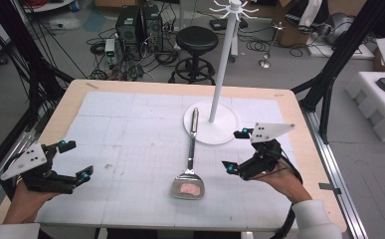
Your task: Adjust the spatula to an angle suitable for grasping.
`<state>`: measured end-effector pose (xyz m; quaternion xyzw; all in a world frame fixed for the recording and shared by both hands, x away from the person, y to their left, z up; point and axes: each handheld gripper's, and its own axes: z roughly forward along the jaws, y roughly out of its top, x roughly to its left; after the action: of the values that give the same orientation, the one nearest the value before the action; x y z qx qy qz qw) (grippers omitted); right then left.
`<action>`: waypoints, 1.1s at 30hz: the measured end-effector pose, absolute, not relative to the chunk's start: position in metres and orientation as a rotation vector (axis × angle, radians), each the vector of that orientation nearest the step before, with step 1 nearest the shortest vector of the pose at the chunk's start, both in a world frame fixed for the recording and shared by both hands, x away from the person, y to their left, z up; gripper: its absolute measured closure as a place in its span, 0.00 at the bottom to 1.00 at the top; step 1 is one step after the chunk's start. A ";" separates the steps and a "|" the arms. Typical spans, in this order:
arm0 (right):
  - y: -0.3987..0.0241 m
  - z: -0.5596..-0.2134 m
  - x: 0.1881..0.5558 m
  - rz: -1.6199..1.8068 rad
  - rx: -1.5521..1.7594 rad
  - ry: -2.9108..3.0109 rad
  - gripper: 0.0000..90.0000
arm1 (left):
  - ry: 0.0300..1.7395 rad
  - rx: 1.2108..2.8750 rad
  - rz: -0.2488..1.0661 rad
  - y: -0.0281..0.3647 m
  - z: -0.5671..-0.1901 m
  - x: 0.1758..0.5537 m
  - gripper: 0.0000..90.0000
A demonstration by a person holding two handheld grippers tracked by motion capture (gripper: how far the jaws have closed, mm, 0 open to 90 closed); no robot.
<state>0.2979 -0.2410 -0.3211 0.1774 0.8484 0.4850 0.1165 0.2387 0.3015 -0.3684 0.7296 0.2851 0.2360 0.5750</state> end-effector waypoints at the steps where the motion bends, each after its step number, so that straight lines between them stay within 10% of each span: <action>1: -0.238 -0.321 0.300 1.404 0.499 2.507 0.00 | 0.665 1.713 0.554 0.302 -0.368 0.239 0.02; 33: -0.152 -0.313 0.327 0.974 0.102 3.011 0.00 | 0.672 1.709 0.551 0.304 -0.370 0.241 0.02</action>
<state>0.3267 -0.1525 -0.3134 0.0323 0.9509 0.3076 -0.0126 0.2407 0.3039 -0.3703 0.7294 0.2871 0.2354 0.5746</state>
